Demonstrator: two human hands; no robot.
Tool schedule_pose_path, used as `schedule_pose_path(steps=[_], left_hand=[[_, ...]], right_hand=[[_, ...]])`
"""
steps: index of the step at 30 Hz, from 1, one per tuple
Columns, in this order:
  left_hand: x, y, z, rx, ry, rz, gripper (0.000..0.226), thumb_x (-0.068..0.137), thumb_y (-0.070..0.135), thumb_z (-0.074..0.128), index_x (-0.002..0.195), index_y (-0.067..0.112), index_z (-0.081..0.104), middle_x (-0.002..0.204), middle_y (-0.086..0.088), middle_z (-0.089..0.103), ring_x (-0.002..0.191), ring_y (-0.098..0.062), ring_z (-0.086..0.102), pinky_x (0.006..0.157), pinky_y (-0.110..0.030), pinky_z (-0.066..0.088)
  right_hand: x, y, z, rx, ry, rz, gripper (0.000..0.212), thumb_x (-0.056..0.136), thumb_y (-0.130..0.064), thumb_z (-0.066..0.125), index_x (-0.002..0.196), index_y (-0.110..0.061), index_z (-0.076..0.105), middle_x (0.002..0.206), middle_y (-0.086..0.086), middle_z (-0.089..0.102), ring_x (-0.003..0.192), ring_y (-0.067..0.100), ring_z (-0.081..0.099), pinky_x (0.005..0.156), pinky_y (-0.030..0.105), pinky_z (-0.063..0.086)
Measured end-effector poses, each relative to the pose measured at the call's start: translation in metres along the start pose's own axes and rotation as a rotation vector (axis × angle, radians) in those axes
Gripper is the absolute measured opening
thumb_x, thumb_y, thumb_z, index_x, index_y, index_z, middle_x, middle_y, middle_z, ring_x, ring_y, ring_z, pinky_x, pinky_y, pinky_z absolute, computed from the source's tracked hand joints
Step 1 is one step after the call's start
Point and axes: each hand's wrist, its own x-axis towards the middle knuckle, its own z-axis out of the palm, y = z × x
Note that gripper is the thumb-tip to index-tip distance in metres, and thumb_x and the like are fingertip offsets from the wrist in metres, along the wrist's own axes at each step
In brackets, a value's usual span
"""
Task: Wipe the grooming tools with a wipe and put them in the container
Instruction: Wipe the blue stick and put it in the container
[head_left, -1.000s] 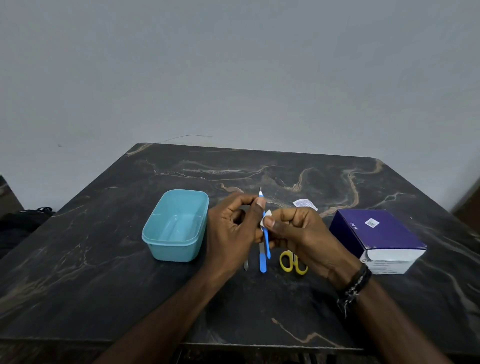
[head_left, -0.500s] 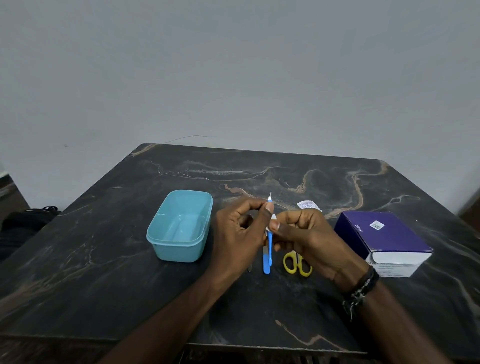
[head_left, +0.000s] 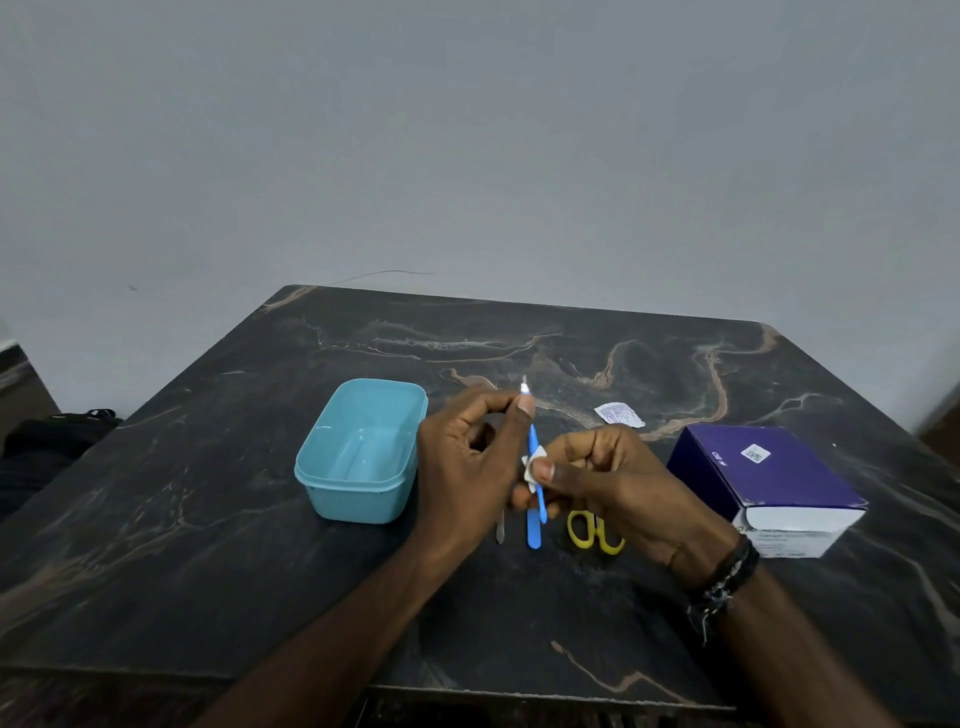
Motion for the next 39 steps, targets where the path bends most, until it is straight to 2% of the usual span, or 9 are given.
schedule_pose_path(steps=[4,10,14,18,22,28,31,35,39], left_hand=[[-0.003,-0.002,0.001,0.002,-0.117,0.043,0.009,0.088,0.023,0.066,0.083,0.018,0.071,0.073,-0.002,0.068,0.064,-0.025,0.067,0.052,-0.05,0.054],[-0.002,-0.003,0.001,0.05,-0.105,0.043,0.018,0.088,0.034,0.064,0.095,0.02,0.071,0.093,0.006,0.067,0.085,-0.023,0.068,0.066,-0.047,0.056],[-0.006,0.0,0.004,-0.004,-0.144,-0.131,0.031,0.08,0.036,0.075,0.106,0.022,0.065,0.094,0.002,0.07,0.071,-0.016,0.07,0.057,-0.035,0.056],[-0.008,0.001,0.006,-0.012,-0.248,-0.175,0.021,0.078,0.019,0.078,0.096,0.013,0.069,0.081,-0.003,0.072,0.07,-0.018,0.071,0.065,-0.036,0.06],[-0.01,0.004,0.005,-0.02,-0.305,-0.153,0.01,0.085,0.009,0.071,0.095,0.01,0.071,0.07,-0.002,0.07,0.059,-0.013,0.067,0.055,-0.021,0.055],[-0.01,0.0,0.004,0.106,-0.276,-0.07,0.008,0.085,0.019,0.071,0.088,0.013,0.075,0.062,-0.004,0.069,0.052,-0.021,0.063,0.05,-0.035,0.051],[-0.01,0.001,0.004,0.1,-0.252,-0.069,0.005,0.085,0.02,0.071,0.088,0.017,0.075,0.06,-0.004,0.068,0.048,-0.016,0.058,0.046,-0.03,0.048],[-0.009,-0.001,0.002,0.101,-0.22,-0.057,0.005,0.085,0.02,0.071,0.087,0.018,0.075,0.058,-0.007,0.066,0.049,-0.031,0.058,0.046,-0.041,0.047],[-0.009,0.0,0.003,0.109,-0.227,-0.059,0.005,0.085,0.019,0.072,0.086,0.015,0.075,0.059,-0.008,0.066,0.051,-0.032,0.058,0.047,-0.041,0.048]], right_hand=[[0.002,0.0,-0.001,0.039,0.083,-0.047,0.025,0.076,-0.029,0.075,0.084,-0.005,0.074,0.084,0.016,0.074,0.075,0.019,0.07,0.063,0.023,0.052],[0.005,0.0,-0.001,0.08,0.213,-0.123,0.025,0.076,-0.032,0.078,0.087,-0.01,0.074,0.084,0.01,0.075,0.079,0.017,0.07,0.068,0.029,0.049],[0.007,0.0,-0.006,0.168,0.351,-0.2,0.047,0.061,-0.052,0.082,0.09,-0.016,0.075,0.102,0.011,0.073,0.092,0.022,0.066,0.073,0.033,0.048],[0.007,0.002,-0.008,0.202,0.367,-0.231,0.037,0.069,-0.044,0.078,0.09,-0.014,0.075,0.112,0.013,0.071,0.097,0.029,0.065,0.078,0.04,0.052],[0.007,0.002,-0.007,0.204,0.345,-0.234,0.034,0.072,-0.04,0.077,0.092,-0.012,0.075,0.113,0.014,0.07,0.095,0.03,0.064,0.074,0.039,0.054],[0.008,0.002,-0.013,0.283,0.438,-0.241,0.023,0.072,-0.03,0.071,0.084,-0.01,0.073,0.106,0.012,0.072,0.093,0.016,0.063,0.065,0.024,0.048],[0.008,0.004,-0.013,0.223,0.409,-0.237,0.039,0.066,-0.044,0.081,0.088,-0.013,0.075,0.105,0.012,0.072,0.094,0.017,0.065,0.068,0.026,0.049],[0.009,0.005,-0.012,0.155,0.361,-0.199,0.051,0.061,-0.051,0.082,0.093,-0.011,0.075,0.105,0.013,0.073,0.093,0.019,0.067,0.068,0.026,0.05],[0.008,0.004,-0.012,0.244,0.443,-0.235,0.035,0.069,-0.038,0.077,0.089,-0.009,0.074,0.103,0.012,0.073,0.09,0.016,0.065,0.064,0.023,0.047]])
